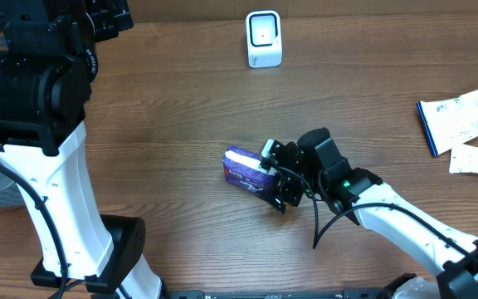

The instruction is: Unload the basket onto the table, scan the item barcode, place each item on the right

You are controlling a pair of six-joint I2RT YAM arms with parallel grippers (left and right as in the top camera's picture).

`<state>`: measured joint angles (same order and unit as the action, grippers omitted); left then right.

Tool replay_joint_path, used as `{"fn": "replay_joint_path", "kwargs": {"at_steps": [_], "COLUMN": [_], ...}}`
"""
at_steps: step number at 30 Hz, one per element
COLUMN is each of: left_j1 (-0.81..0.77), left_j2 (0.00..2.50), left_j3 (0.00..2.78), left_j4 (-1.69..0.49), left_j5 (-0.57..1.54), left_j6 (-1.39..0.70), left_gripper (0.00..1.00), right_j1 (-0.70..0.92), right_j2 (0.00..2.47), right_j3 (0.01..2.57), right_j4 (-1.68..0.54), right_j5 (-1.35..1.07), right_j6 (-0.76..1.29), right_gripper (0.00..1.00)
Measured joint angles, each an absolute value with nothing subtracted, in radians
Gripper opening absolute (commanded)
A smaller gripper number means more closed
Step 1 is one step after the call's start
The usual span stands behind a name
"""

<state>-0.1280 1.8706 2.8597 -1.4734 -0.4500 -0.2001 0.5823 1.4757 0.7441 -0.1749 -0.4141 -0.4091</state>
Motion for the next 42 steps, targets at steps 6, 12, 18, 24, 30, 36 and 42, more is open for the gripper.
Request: {"fn": "replay_joint_path", "kwargs": {"at_steps": [6,12,18,24,30,36,42], "left_j1": [-0.128,-0.128,-0.128,-0.128,-0.128,-0.128,-0.128], "left_j2": [1.871,1.871,1.871,1.871,1.871,1.871,1.871], "left_j3": [2.860,2.860,2.860,2.860,2.860,2.860,2.860], "left_j4": [-1.473,-1.473,-1.473,-1.473,-1.474,-1.473,-1.473], "left_j5": [-0.450,-0.450,-0.450,-0.450,-0.450,-0.450,-0.450], "left_j6": [-0.200,-0.200,-0.200,-0.200,-0.200,-0.200,-0.200], "left_gripper": [1.00,1.00,1.00,1.00,1.00,1.00,1.00], "right_j1": [0.583,0.583,0.583,0.583,0.583,0.578,0.508], "right_j2": [1.522,1.552,1.552,1.552,1.552,1.528,1.486], "right_j3": [0.744,0.744,0.744,0.744,0.833,1.047,1.255], "right_j4": [-0.137,-0.090,-0.068,-0.081,-0.264,-0.479,-0.470], "right_j5": [-0.415,-0.423,-0.430,-0.430,-0.439,-0.491,-0.710], "right_j6": [-0.395,-0.387,-0.355,-0.308,-0.241,-0.105,0.087], "right_gripper": [0.91,0.59,0.40,0.26,0.16,0.18,0.16]}}
